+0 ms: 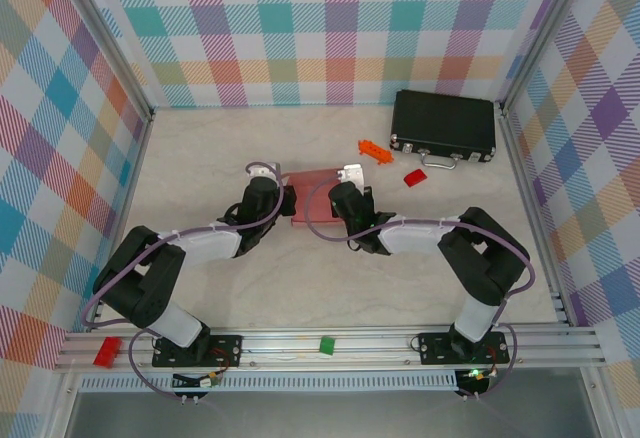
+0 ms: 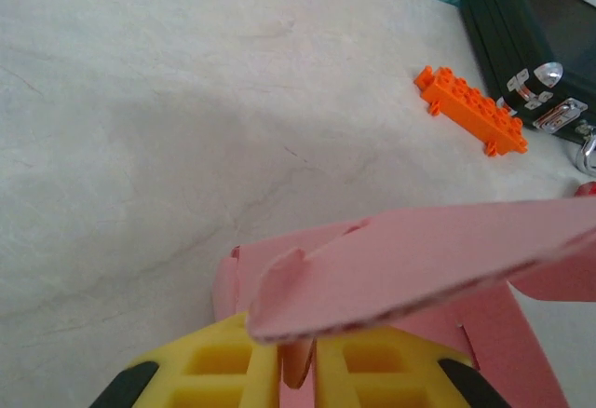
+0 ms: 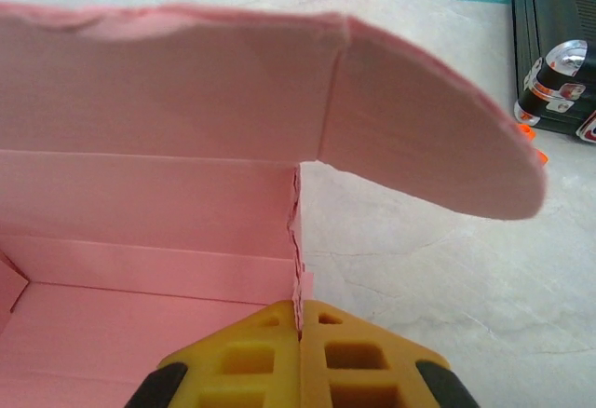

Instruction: Fold the paper box

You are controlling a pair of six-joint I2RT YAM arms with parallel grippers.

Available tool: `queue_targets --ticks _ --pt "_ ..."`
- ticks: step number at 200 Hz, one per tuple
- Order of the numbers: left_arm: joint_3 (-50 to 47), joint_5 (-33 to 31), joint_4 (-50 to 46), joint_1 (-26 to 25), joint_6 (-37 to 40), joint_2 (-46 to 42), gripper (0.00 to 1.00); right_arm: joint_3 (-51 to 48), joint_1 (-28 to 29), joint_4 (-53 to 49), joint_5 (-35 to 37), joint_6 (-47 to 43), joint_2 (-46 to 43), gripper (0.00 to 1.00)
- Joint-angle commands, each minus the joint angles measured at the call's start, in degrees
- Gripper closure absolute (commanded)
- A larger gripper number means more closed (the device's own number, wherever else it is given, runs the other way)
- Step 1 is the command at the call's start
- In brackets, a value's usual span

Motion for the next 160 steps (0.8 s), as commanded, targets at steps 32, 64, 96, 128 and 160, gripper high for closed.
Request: queue_targets --ticks 32,64,96,128,160 --pt "-1.06 2.03 -0.93 -0.70 -1.33 -2.47 0.86 -1.29 0.88 -1.07 0.91 1.49 0.47 1.00" --pt "-0.89 2.64 -0.90 -0.69 -1.47 -2.53 0.82 -1.13 1.15 -1.66 1.17 1.85 0.69 1.00" --pt "-0.50 4.51 -1.14 -0.68 -1.98 -2.03 0.80 -1.04 1.42 -2.13 1.66 2.12 1.00 1.00" --pt "-0.32 5.20 -1.46 -0.70 -2.82 -1.97 0.86 -0.89 1.47 -2.41 2.17 2.21 1.18 1.00" --pt "-0.18 4.85 -2.31 -0.70 -3.75 -1.73 0.92 -1.00 1.50 -2.56 2.46 2.34 1.26 1.00"
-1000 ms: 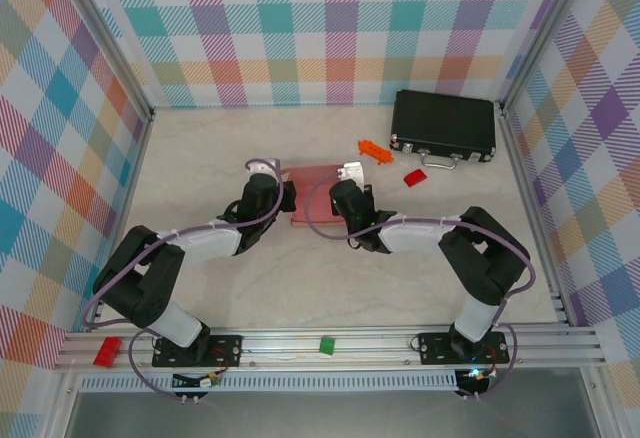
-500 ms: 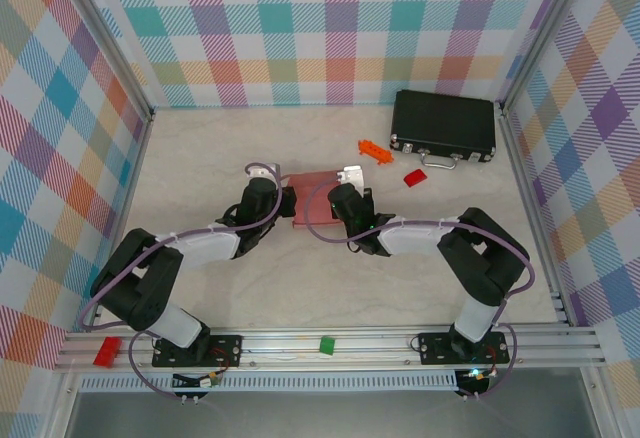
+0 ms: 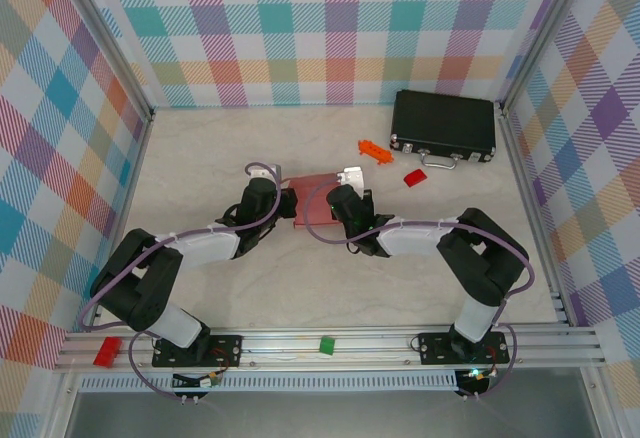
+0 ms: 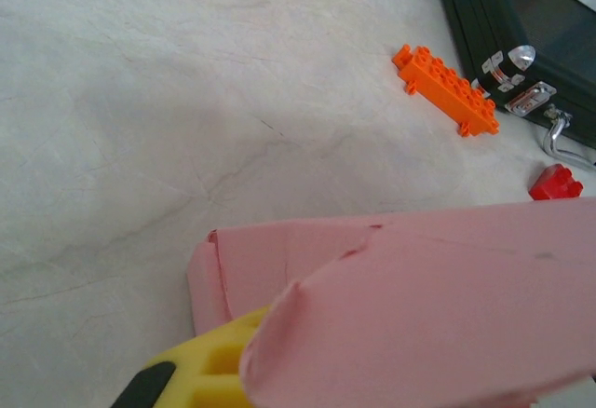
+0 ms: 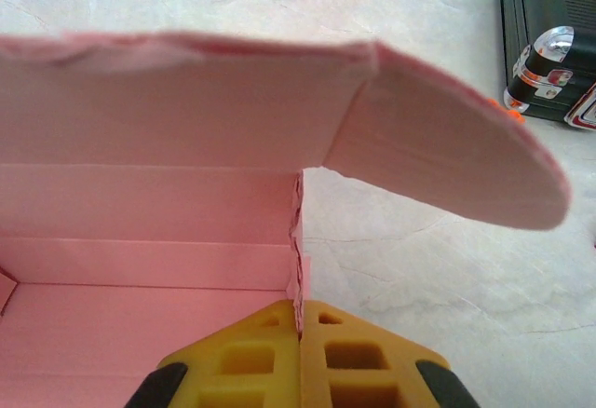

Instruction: Fold the paper box

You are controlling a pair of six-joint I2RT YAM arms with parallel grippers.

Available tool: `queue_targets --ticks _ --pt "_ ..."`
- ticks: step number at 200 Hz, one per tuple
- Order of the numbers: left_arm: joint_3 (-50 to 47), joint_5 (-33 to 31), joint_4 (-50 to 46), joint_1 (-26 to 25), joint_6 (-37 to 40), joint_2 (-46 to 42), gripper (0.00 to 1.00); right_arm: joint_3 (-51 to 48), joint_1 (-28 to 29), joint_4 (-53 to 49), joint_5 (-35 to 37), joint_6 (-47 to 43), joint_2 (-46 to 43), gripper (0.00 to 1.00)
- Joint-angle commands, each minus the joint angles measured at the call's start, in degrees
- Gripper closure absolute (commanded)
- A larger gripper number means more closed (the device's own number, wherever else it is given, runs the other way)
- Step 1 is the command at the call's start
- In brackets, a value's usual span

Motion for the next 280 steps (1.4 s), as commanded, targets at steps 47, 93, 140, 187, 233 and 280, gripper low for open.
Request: queue_targets --ticks 47,93,140,187,233,280 --pt "-0.18 1.59 -0.58 -0.68 -2.94 0.03 0.93 -1.29 0.75 -2.00 0.69 2.09 1.08 1.00" --pt "-2.08 3.14 1.45 -0.68 -3.23 0.76 0.91 -1.83 1.05 -2.59 0.75 3.37 0.81 1.00" --pt "-4.40 3.19 2.22 -0.68 -2.80 0.73 0.89 -2.22 1.65 -3.83 1.14 4.61 0.68 1.00" --pt "-6.58 3.12 2.52 -0.68 -2.23 -0.11 0.86 -3.11 2.46 -5.16 2.22 5.97 0.18 0.99" --pt "-6.93 3.55 1.76 -0.68 -1.18 -0.23 0.82 -3.58 3.14 -6.57 3.34 6.55 -0.49 0.93" --pt "-7.71 3.90 1.39 -0.68 -1.11 0.27 0.82 -4.14 3.65 -7.65 3.47 7.31 -0.72 0.91"
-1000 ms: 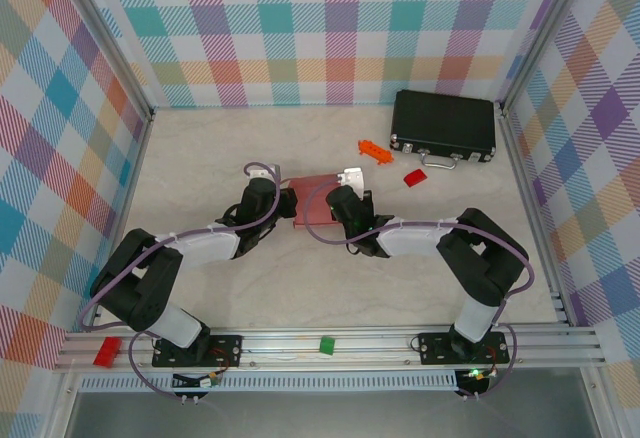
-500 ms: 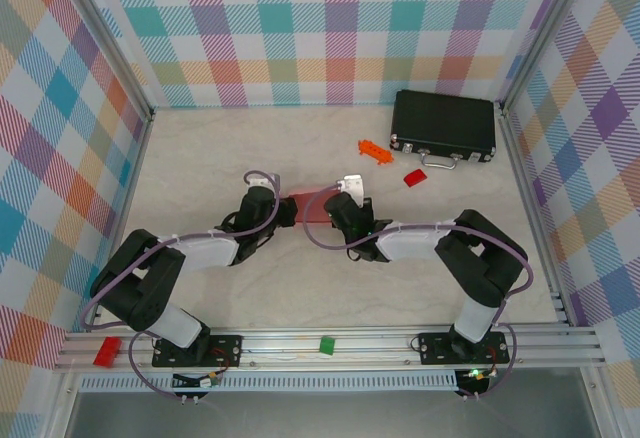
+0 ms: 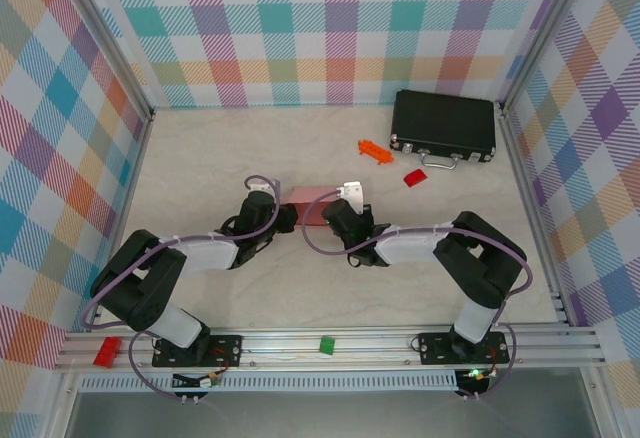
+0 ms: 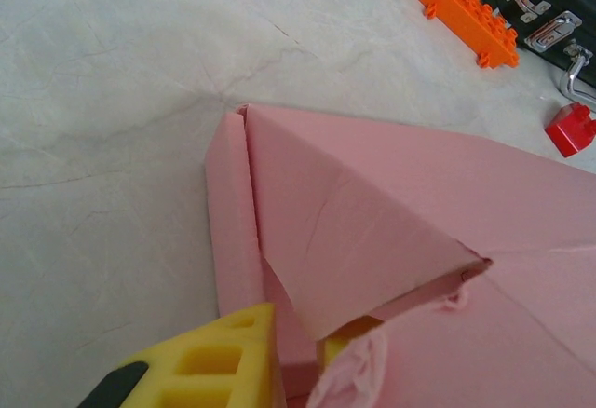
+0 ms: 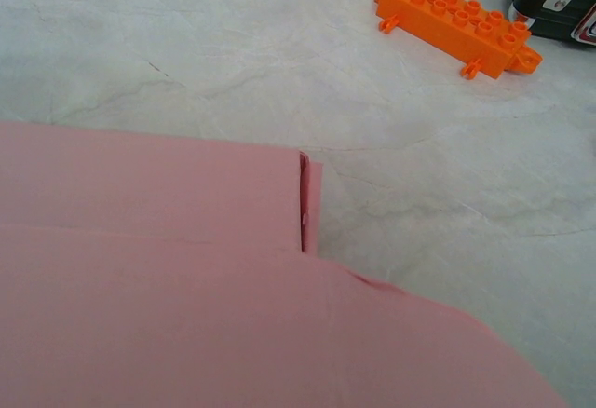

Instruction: Fold the paper box

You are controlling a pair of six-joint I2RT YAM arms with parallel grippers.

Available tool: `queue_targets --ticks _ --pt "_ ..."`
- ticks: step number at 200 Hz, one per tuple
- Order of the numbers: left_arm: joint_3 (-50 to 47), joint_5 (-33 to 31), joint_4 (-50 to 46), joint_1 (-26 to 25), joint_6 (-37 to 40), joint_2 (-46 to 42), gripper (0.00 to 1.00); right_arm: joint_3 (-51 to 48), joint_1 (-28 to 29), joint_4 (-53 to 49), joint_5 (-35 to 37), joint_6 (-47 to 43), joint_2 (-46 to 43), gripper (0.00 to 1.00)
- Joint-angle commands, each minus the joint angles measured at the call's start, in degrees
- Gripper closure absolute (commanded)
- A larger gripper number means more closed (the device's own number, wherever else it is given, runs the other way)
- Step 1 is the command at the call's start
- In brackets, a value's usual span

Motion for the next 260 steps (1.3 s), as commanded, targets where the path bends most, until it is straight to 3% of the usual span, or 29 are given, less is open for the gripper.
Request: queue_targets --ticks 1,75,260 --pt "-1.31 0.27 -1.31 -0.42 0.77 0.20 0.82 -1.26 0.52 -2.68 1.42 1.52 -0.73 0.91" --pt "-2.02 0.09 -2.74 -0.43 1.00 0.21 0.84 -2.05 0.88 -4.92 1.59 2.34 -1.37 0.87" --pt "-5.16 -5.65 -7.54 -0.42 2.47 -6.86 0.78 -5.20 1.76 -9.09 0.25 3.22 -6.52 0.52"
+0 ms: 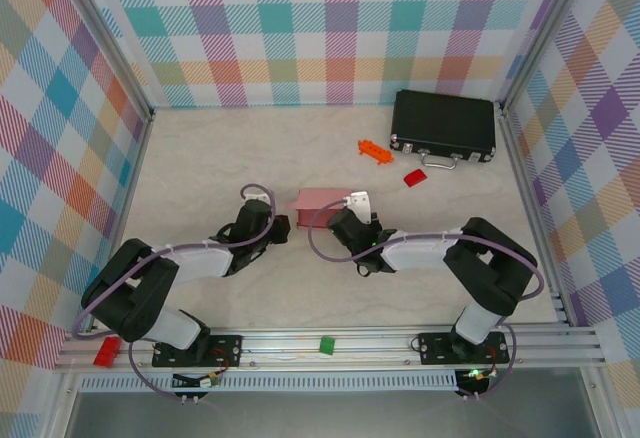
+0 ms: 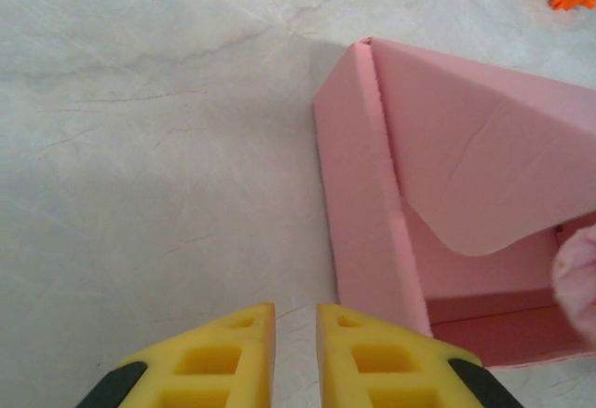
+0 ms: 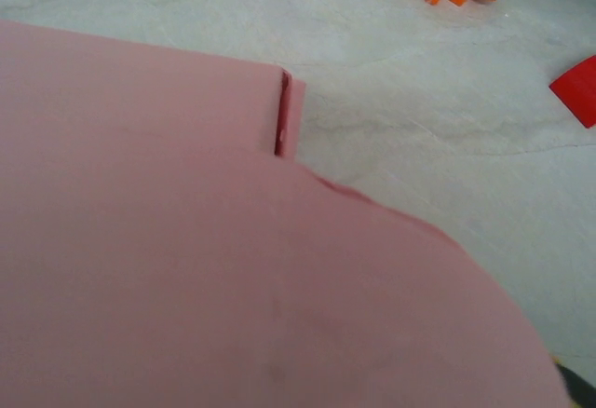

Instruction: Fold the paper box

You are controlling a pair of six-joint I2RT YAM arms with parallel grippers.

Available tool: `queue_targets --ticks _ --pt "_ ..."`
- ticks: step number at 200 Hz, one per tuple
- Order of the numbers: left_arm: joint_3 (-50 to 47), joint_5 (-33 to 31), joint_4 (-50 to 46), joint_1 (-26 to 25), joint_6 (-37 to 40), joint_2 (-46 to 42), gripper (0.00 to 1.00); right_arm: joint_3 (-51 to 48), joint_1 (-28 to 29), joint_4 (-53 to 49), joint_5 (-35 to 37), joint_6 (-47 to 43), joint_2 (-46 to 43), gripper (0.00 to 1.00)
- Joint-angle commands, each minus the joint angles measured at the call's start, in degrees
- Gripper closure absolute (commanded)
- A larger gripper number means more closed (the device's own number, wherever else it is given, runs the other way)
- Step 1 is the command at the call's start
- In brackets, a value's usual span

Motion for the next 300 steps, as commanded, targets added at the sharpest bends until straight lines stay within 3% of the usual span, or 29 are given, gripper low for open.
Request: queue_targets --ticks 1,87,142,167,214,248,265,300 --pt "-1.34 -2.55 -1.47 -0.35 0.92 -2.73 0.78 -1.31 0.60 -1.08 -0.18 1.03 -2.45 0.52" --pt "-2.19 -11.90 -11.46 -0.35 2.48 -12.33 0.74 -6.05 0.72 -4.13 -6.69 -0.18 -11.24 0.40" --pt "5.19 -31.48 -27.20 -0.27 1.47 -15.86 0.71 -6.92 0.71 -14.31 -2.56 1.97 -15.94 0.38" --pt "9.64 -34.75 -29.89 0.58 2.86 -13.82 0.70 -6.18 0.73 -19.85 1.73 5.41 -16.46 0.37" --pt "18.82 -24.24 -29.04 3.88 7.24 -8.06 0.62 -2.68 -2.28 -30.64 5.60 10.98 -15.35 0.35" --pt "26.56 -13.21 -30.09 6.03 8.44 -3.46 0.55 -0.90 -9.73 -32.51 4.67 9.30 -16.74 0.35" --pt "29.78 -7.51 -30.77 6.80 8.65 -1.23 0.47 0.00 -15.04 -29.54 0.14 4.44 -18.29 0.35" --pt "33.67 2.90 -31.28 8.35 6.70 2.51 0.39 5.28 -22.84 -22.25 -18.53 -6.37 -18.76 0.35"
